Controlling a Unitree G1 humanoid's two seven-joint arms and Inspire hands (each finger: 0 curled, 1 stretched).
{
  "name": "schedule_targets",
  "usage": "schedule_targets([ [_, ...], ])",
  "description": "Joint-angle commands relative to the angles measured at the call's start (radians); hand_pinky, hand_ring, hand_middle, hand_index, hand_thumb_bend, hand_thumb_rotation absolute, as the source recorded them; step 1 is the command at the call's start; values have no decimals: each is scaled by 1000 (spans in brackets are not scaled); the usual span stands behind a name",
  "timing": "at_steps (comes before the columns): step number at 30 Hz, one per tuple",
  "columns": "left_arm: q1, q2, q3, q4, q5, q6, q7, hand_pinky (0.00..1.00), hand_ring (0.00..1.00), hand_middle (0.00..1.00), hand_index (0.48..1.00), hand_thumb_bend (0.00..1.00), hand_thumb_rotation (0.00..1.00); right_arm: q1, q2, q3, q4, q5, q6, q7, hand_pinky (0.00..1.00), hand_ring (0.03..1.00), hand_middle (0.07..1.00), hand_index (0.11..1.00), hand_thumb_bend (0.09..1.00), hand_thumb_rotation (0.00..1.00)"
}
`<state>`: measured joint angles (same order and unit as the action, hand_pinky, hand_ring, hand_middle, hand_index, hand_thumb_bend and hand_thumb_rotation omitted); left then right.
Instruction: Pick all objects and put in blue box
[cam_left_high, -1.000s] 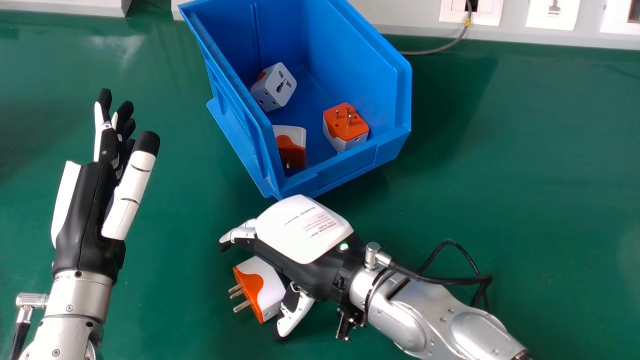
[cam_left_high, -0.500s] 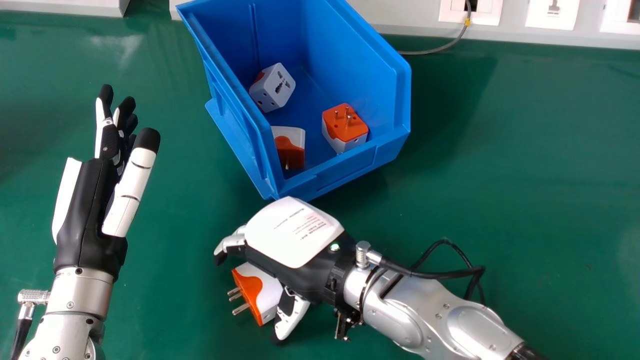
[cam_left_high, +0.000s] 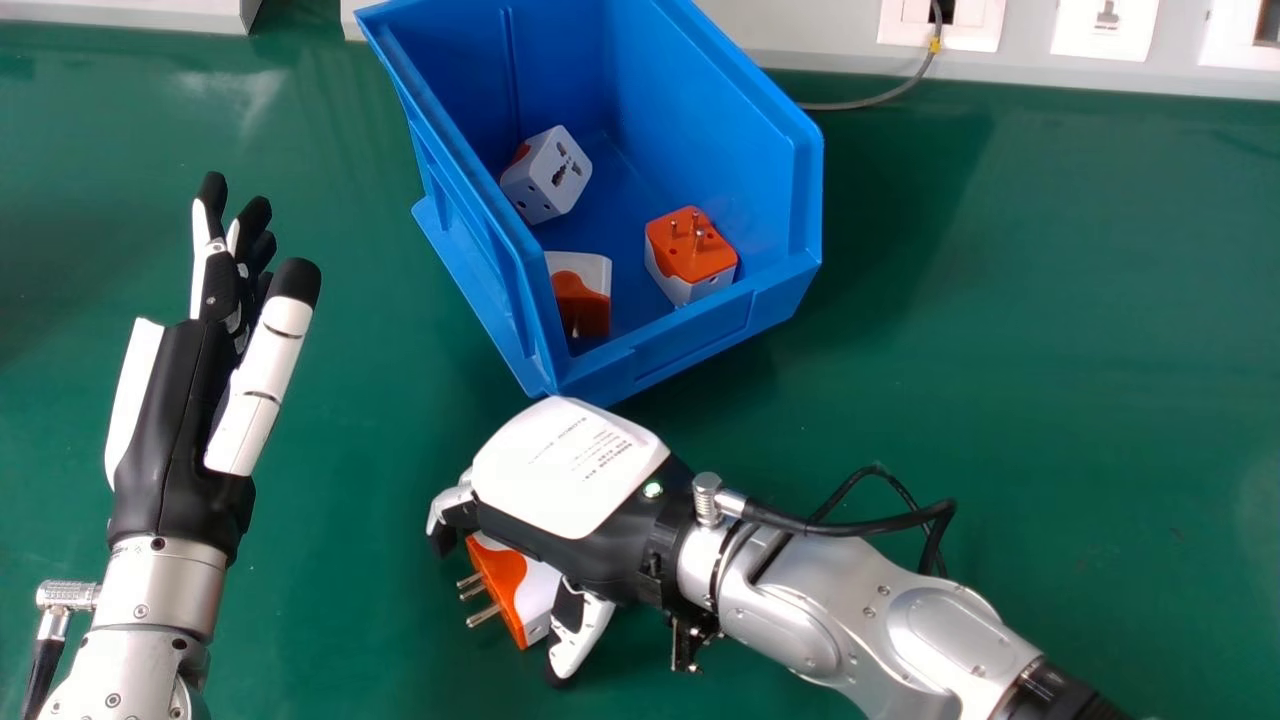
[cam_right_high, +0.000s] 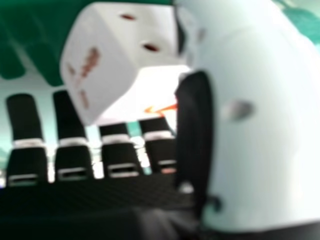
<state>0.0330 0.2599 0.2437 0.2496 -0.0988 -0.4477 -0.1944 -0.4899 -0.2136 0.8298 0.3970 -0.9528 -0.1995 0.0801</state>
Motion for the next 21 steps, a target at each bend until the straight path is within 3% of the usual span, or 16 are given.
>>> schedule_targets([
  [1, -12, 12, 6, -24, -4, -18, 2, 1000, 1000, 1000, 1000, 599, 865, 18, -18, 24, 62, -53, 35, 21, 553, 662, 683, 666, 516, 0],
  [9, 3, 12, 10, -59, -5, 1, 7, 1000, 1000, 1000, 1000, 593, 864, 21, -16, 19, 45, -45, 63, 45, 519, 630, 658, 613, 510, 24],
  [14, 2, 12, 11, -56, -5, 1, 7, 1000, 1000, 1000, 1000, 585, 863, 36, 2, -14, 46, 6, 76, 64, 484, 573, 612, 573, 511, 36],
  [15, 2, 12, 11, -56, -5, 1, 7, 1000, 1000, 1000, 1000, 584, 863, 35, 6, -16, 50, 10, 79, 69, 426, 495, 566, 557, 512, 28],
  [16, 2, 12, 12, -57, -5, 2, 7, 1000, 1000, 1000, 1000, 584, 863, 32, 9, -17, 53, 11, 80, 74, 426, 495, 566, 557, 512, 28],
  [18, 3, 12, 13, -61, -4, 4, 7, 1000, 1000, 1000, 1000, 578, 863, 29, 11, -19, 55, 9, 80, 80, 296, 350, 517, 525, 518, 18],
  [21, 6, 11, 12, -75, -4, 15, 8, 1000, 1000, 1000, 1000, 576, 863, 21, 11, -28, 64, 21, 73, 79, 249, 298, 501, 513, 520, 14],
])
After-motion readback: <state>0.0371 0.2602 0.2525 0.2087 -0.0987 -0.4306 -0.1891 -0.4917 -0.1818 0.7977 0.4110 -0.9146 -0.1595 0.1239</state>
